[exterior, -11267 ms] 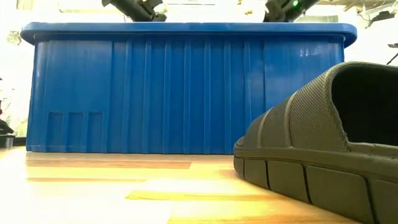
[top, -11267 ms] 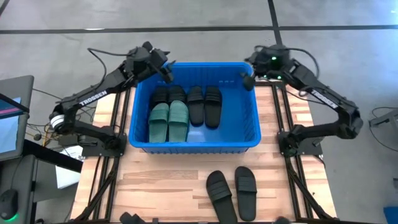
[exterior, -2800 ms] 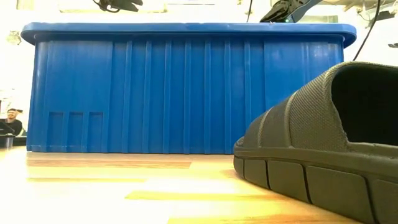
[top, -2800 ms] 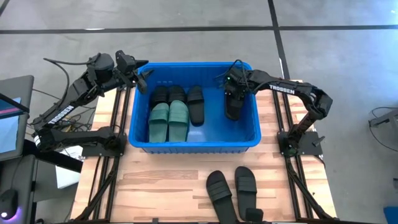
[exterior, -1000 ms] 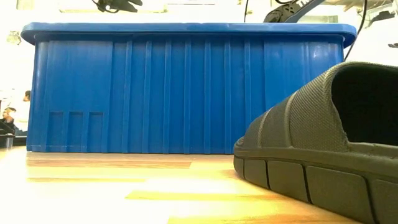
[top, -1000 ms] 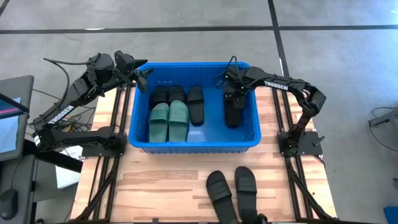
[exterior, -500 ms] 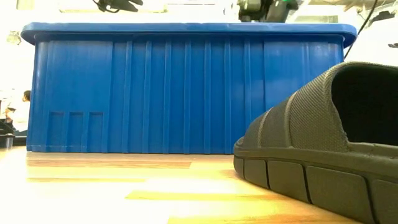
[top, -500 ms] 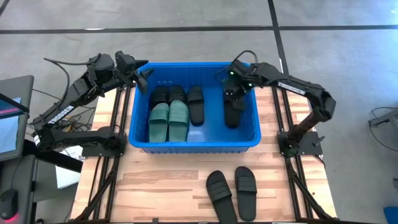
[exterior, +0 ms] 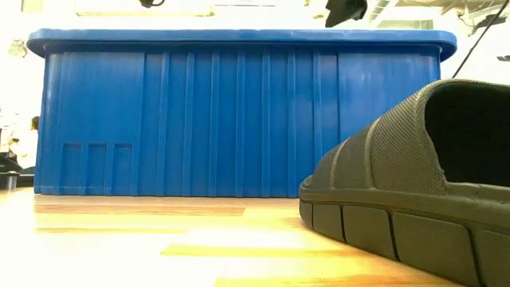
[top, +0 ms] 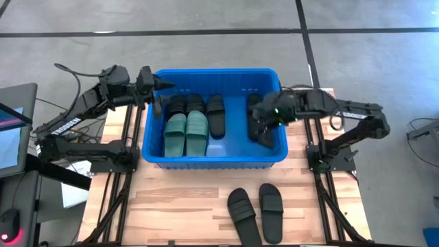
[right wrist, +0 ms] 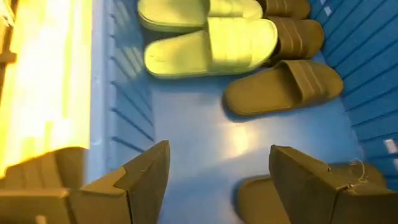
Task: Pick and place slides into bin
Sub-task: Put the black slide into the blue bin
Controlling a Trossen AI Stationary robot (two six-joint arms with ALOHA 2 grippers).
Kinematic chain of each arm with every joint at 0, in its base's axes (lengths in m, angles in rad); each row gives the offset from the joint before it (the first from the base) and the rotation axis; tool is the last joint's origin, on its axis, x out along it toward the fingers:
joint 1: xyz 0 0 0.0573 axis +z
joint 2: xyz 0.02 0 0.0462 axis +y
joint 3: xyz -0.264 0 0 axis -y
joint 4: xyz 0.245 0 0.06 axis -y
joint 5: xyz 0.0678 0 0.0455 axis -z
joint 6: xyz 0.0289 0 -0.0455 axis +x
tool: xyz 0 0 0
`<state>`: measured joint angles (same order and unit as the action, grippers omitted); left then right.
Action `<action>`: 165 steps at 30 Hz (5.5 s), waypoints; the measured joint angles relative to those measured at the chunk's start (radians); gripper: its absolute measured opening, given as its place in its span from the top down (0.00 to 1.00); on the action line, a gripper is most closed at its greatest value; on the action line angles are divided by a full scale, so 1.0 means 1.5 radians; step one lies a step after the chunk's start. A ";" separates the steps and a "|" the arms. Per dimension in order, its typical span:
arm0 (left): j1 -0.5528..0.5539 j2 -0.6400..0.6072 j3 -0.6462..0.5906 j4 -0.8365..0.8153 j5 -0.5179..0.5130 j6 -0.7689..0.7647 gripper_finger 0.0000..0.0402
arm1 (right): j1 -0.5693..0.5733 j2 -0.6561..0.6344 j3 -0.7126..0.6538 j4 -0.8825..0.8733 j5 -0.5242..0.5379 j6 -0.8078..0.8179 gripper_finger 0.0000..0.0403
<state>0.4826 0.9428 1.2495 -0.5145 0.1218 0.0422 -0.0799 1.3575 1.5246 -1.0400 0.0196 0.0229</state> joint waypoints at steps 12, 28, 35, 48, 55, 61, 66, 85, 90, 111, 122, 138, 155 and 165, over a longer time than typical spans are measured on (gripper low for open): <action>-0.165 0.005 0.000 -0.006 -0.079 -0.079 0.50 | 0.246 0.003 -0.018 -0.142 0.197 0.201 0.35; -0.369 0.156 0.000 0.017 -0.249 -0.200 0.50 | 0.601 -0.051 -0.114 -0.155 0.309 0.518 0.35; -0.412 0.214 0.000 0.054 -0.250 -0.181 0.50 | 0.683 -0.003 -0.118 -0.147 0.344 0.674 0.35; -0.411 0.163 0.000 0.053 -0.254 -0.106 0.50 | 0.725 0.203 -0.118 -0.096 0.337 0.818 0.35; -0.392 0.124 0.000 0.052 -0.266 -0.078 0.50 | 0.726 0.279 -0.118 -0.064 0.335 0.823 0.35; -0.377 0.098 0.000 0.040 -0.266 -0.077 0.50 | 0.734 0.321 -0.117 -0.040 0.326 0.776 0.35; -0.372 0.091 0.000 0.026 -0.266 -0.077 0.50 | 0.733 0.337 -0.117 -0.044 0.313 0.765 0.35; -0.372 0.092 0.000 0.017 -0.278 -0.077 0.50 | 0.715 0.402 -0.119 -0.056 0.301 0.741 0.35; -0.372 0.092 0.000 0.021 -0.278 -0.080 0.50 | 0.709 0.409 -0.119 -0.064 0.302 0.757 0.36; -0.373 0.092 0.000 0.022 -0.278 -0.095 0.50 | 0.700 0.404 -0.125 -0.078 0.308 0.790 0.98; -0.373 0.092 0.000 0.023 -0.283 -0.073 0.50 | 0.713 0.377 -0.021 -0.220 0.300 0.826 0.99; -0.373 0.092 0.000 0.024 -0.283 -0.059 0.50 | 0.715 0.273 0.191 -0.319 0.395 0.851 1.00; -0.373 0.092 0.000 0.022 -0.283 -0.048 0.50 | 0.483 0.201 0.271 -0.319 0.530 0.437 1.00; -0.373 0.092 0.000 0.020 -0.283 -0.041 0.50 | 0.243 0.203 0.238 -0.264 0.451 0.146 1.00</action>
<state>-0.0769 1.0813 1.2495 -0.4848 -0.3023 -0.0195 0.2850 1.6623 1.8809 -1.4367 0.6959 0.2426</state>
